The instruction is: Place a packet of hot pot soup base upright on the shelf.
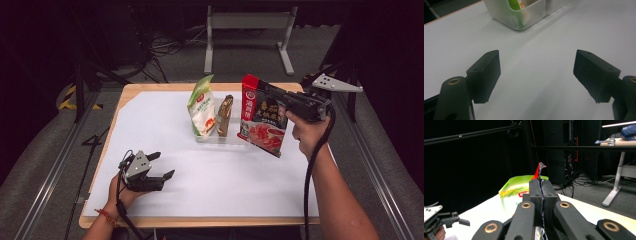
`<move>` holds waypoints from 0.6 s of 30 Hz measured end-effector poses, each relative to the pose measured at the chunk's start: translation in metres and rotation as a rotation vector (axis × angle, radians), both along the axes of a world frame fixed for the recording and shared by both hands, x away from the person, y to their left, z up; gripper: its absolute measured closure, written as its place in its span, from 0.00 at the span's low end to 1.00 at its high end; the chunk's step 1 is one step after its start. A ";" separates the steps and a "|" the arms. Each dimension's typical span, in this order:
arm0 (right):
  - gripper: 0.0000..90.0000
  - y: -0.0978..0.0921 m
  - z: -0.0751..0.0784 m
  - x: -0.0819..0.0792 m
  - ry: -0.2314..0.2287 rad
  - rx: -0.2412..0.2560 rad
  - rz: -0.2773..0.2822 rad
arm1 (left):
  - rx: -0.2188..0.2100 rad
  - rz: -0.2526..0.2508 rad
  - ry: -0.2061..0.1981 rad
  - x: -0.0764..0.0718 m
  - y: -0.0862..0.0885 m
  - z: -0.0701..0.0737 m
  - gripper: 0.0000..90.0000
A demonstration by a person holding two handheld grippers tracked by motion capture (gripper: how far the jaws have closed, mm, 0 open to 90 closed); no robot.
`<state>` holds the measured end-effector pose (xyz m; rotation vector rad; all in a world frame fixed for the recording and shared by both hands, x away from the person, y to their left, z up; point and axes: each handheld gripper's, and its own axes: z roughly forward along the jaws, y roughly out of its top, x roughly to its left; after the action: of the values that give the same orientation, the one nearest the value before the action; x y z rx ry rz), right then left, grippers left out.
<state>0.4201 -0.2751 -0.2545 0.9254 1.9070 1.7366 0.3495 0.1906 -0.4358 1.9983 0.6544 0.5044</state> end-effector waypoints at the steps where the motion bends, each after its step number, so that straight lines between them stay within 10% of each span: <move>1: 0.99 0.001 0.000 0.002 0.004 0.001 -0.005 | -0.001 -0.001 0.000 0.000 0.000 0.000 0.25; 18: 0.99 0.022 0.001 0.040 0.003 -0.024 -0.080 | -0.007 -0.008 -0.002 0.000 0.002 0.000 0.26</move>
<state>0.4605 -0.2534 -0.2533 0.9826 1.8623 1.6635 0.3490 0.1922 -0.4355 1.9933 0.6457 0.4987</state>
